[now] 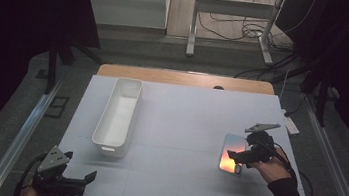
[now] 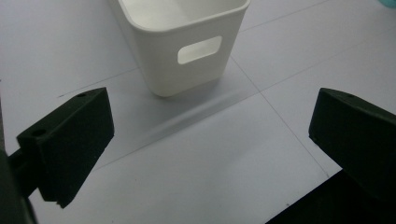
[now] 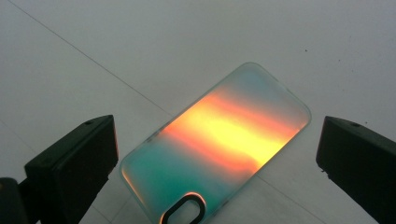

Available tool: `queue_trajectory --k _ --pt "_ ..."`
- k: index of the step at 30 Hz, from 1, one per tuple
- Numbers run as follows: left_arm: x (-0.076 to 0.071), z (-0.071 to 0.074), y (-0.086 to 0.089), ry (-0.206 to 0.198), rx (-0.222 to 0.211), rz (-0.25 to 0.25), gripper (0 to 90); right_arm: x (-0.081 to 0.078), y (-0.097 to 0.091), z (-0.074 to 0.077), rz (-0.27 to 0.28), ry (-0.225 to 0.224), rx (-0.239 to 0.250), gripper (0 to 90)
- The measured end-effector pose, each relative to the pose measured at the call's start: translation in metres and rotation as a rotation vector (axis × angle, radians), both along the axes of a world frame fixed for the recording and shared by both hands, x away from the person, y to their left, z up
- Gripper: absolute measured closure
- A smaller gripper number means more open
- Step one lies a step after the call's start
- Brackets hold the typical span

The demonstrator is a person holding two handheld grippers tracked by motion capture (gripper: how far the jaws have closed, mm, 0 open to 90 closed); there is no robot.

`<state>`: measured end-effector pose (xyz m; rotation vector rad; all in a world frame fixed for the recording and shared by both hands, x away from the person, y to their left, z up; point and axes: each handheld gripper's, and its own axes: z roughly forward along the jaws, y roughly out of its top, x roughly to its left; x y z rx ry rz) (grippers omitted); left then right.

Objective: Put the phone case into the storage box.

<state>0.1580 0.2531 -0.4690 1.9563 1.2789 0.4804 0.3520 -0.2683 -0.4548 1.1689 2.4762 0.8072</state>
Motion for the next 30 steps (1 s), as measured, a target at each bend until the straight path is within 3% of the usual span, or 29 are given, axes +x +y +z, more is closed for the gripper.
queue_trajectory --k 10,21,24,26,30 --pt "0.0 0.0 0.0 0.002 0.001 -0.001 0.7 0.011 0.009 -0.003 0.021 0.009 -0.006 0.0" --pt "0.0 0.0 0.0 0.003 0.004 -0.004 0.9 0.011 0.014 -0.005 0.022 0.035 -0.016 1.0" --pt "0.001 0.0 0.0 0.004 0.003 -0.004 0.9 0.011 0.014 -0.004 0.01 0.031 -0.029 16.9" --pt "0.001 0.0 0.0 0.004 0.003 -0.005 1.0 0.01 0.014 -0.004 0.037 0.051 -0.022 32.2" --pt "0.001 0.0 0.0 0.004 0.004 -0.006 1.0 0.009 0.016 -0.003 0.062 0.056 -0.043 53.0"
